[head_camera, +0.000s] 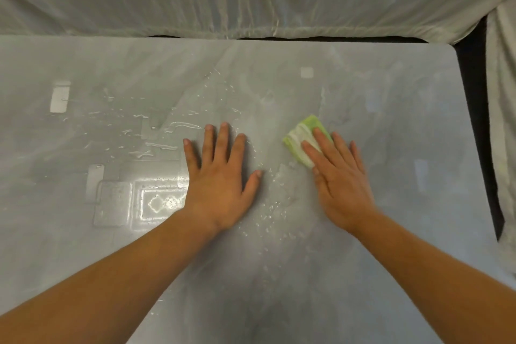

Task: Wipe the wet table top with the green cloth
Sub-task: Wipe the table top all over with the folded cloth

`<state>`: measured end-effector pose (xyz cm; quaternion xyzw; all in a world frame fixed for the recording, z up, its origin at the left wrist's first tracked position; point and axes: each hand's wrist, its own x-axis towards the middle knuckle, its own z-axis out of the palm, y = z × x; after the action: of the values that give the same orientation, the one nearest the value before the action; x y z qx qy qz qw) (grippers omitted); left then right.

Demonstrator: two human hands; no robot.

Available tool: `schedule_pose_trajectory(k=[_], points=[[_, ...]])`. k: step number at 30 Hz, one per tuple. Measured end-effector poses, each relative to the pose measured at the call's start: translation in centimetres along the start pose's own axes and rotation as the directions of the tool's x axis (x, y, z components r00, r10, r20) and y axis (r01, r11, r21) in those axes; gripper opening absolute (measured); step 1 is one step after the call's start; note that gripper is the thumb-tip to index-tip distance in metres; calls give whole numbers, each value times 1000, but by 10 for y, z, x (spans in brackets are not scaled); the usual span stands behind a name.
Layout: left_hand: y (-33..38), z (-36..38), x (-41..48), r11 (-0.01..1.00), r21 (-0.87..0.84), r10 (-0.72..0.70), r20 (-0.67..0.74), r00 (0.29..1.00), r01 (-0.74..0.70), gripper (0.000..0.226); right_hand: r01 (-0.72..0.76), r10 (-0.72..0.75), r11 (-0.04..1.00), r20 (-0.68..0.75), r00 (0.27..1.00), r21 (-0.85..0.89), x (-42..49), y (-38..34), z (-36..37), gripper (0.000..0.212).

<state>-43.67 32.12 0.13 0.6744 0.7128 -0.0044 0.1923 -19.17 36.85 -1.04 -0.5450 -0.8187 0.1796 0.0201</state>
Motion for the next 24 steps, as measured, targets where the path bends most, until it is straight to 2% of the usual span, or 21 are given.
schedule_pose_trajectory(k=[2,3,6,8,11,13,17,19,24], points=[[3,3,-17,1000,-7,12,5,1000,-12,73,-107,107,994,-47,993,-4,-20,-20,11,54],[3,6,-25,1000,-4,14,21,1000,-14,73,-110,109,993,-46,993,-29,-33,-31,18,56],[-2,14,-36,1000,10,23,47,999,-23,72,30,-26,994,33,999,-103,-51,-46,27,56],[-6,17,-35,1000,-8,29,26,999,-28,69,117,-109,986,72,991,-122,-26,-38,19,53],[-9,20,-33,998,-35,49,17,999,-48,70,79,-76,987,33,997,-140,23,-35,10,52],[-11,20,-37,997,-25,68,29,997,-68,72,46,-47,989,-9,999,-141,23,-45,16,52],[-13,16,-47,999,15,36,28,999,-36,73,211,-199,963,89,976,-167,-14,-55,24,55],[-13,17,-51,1000,21,12,21,1000,-13,73,257,-238,951,122,964,-170,4,-53,17,55],[-12,17,-50,993,-114,-14,-28,1000,11,72,107,-102,988,51,993,-113,67,-79,16,62]])
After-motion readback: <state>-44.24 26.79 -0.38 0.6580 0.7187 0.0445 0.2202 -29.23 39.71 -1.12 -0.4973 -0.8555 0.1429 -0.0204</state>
